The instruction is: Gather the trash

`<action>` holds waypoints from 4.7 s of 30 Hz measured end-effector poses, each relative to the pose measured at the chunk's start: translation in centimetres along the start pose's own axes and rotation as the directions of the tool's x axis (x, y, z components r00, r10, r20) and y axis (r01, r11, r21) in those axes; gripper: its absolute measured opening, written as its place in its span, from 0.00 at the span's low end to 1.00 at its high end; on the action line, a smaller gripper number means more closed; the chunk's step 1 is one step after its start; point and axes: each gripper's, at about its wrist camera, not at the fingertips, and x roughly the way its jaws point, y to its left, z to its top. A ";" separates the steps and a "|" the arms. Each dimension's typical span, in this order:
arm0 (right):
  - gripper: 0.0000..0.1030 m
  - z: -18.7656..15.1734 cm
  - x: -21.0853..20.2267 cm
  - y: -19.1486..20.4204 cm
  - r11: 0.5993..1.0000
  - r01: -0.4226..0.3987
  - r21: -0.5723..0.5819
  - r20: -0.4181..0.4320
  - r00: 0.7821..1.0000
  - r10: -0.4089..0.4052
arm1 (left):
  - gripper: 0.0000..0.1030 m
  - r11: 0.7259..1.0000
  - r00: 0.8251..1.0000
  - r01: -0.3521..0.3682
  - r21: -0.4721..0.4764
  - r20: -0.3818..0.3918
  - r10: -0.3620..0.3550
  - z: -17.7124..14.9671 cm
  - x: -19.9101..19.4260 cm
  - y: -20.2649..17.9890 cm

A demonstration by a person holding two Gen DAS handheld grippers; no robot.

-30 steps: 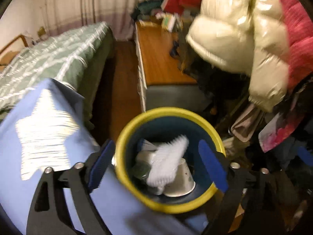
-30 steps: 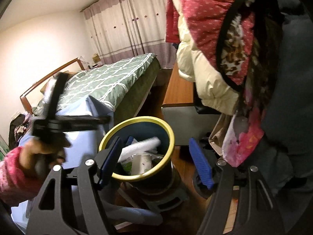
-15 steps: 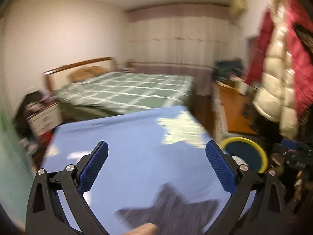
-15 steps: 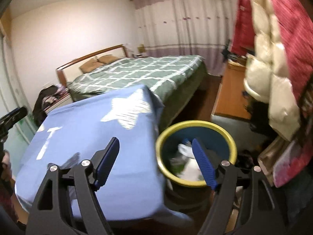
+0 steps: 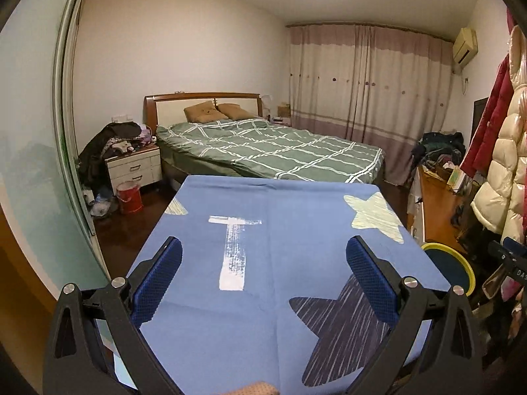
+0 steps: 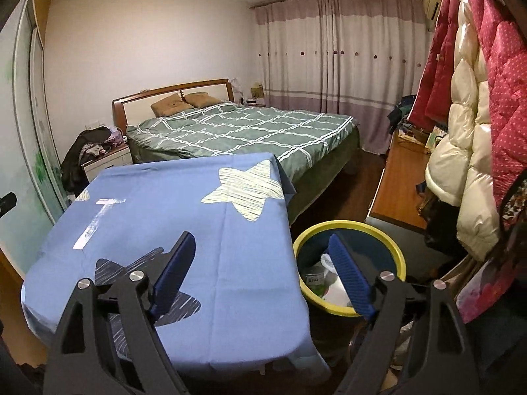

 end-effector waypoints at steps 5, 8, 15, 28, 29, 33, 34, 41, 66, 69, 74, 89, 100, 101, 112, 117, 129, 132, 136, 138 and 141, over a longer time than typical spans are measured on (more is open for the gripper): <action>0.79 -0.4 -0.7 -0.1 1.000 0.005 -0.003 0.011 1.000 -0.005 | 0.95 1.000 1.000 -0.004 0.002 0.022 0.004 0.0 -1.0 -0.9; 0.79 -0.5 -0.7 -0.3 1.000 0.003 0.001 0.011 1.000 -0.003 | 0.95 1.000 1.000 -0.003 0.004 0.029 0.002 0.2 -1.5 -1.2; 0.79 -0.7 -0.4 -0.9 1.000 0.005 0.022 0.005 1.000 -0.005 | 0.95 1.000 1.000 -0.005 0.011 0.028 0.005 0.4 -1.6 -1.9; 0.79 -0.6 -0.4 -1.1 1.000 0.001 0.025 0.006 1.000 -0.001 | 0.95 1.000 1.000 0.000 0.013 0.015 -0.001 0.2 -1.4 -2.2; 0.79 -0.6 -0.4 -1.1 1.000 0.002 0.026 0.007 1.000 -0.002 | 0.95 1.000 1.000 0.000 0.013 0.016 -0.001 0.2 -1.2 -2.1; 0.79 -0.6 -0.3 -1.1 1.000 0.003 0.026 0.006 1.000 -0.003 | 0.95 1.000 1.000 -0.004 0.015 0.016 0.003 0.0 -1.1 -2.3; 0.79 -0.6 -0.3 -1.1 1.000 0.002 0.026 0.006 1.000 -0.002 | 0.95 1.000 1.000 -0.004 0.015 0.017 0.004 0.0 -1.1 -2.2; 0.79 -0.6 -0.2 -1.1 1.000 0.000 0.027 0.004 1.000 0.000 | 0.95 1.000 1.000 -0.001 0.026 0.008 0.001 -0.3 -0.8 -2.7; 0.79 -0.8 0.5 -1.4 0.999 -0.008 0.051 -0.007 1.000 0.009 | 0.95 0.999 1.000 0.009 0.031 -0.015 -0.008 -0.7 0.2 -2.7; 0.79 -0.8 0.5 -1.4 0.999 -0.005 0.051 -0.008 1.000 0.006 | 0.95 0.999 1.000 0.007 0.034 -0.014 -0.007 -0.7 0.2 -2.7; 0.79 -0.9 0.5 -1.4 0.999 -0.008 0.052 -0.010 1.000 0.008 | 0.95 0.999 1.000 0.009 0.036 -0.018 -0.009 -0.7 0.3 -2.8; 0.79 -0.9 0.7 -1.3 0.998 -0.010 0.055 -0.014 1.000 0.011 | 0.95 0.999 1.000 0.009 0.038 -0.017 -0.008 -0.8 0.3 -2.9; 0.79 -0.9 0.7 -1.4 0.998 -0.011 0.055 -0.015 1.000 0.012 | 0.95 0.999 1.000 0.006 0.043 -0.015 -0.005 -0.6 0.3 -2.9; 0.79 -0.9 0.7 -1.3 0.998 -0.011 0.055 -0.015 1.000 0.012 | 0.95 0.999 1.000 0.008 0.044 -0.016 -0.007 -0.5 0.4 -2.9; 0.79 -1.0 0.7 -1.1 0.998 -0.012 0.056 -0.017 1.000 0.013 | 0.95 0.998 0.998 0.048 0.044 -0.029 -0.047 -0.3 0.7 -3.0; 0.79 -0.9 0.9 -1.0 0.998 -0.013 0.058 -0.017 1.000 0.014 | 0.95 0.998 0.998 0.056 0.038 -0.034 -0.055 -0.3 0.8 -3.0; 0.79 -1.0 1.2 -0.7 0.998 -0.014 0.058 -0.024 1.000 0.015 | 0.95 0.997 0.998 0.059 0.044 -0.026 -0.058 -0.6 1.3 -3.3; 0.79 -1.2 1.6 -0.6 0.998 -0.018 0.062 -0.029 0.999 0.020 | 0.95 0.997 0.997 0.071 0.040 -0.044 -0.069 -0.6 1.9 -3.2; 0.82 -0.6 2.7 -0.5 0.998 -0.024 0.050 -0.036 0.999 0.026 | 0.95 0.996 0.990 0.086 0.027 -0.111 -0.083 -0.2 4.8 -2.6; 0.83 0.2 4.7 0.3 1.000 -0.022 0.016 -0.056 0.998 0.023 | 0.95 0.997 0.984 0.067 0.026 -0.166 -0.062 0.1 8.2 -1.9; 0.84 1.6 8.5 1.8 0.998 -0.056 -0.011 -0.104 0.993 0.055 | 0.95 1.000 0.970 0.011 0.010 -0.242 -0.008 0.3 13.9 -0.2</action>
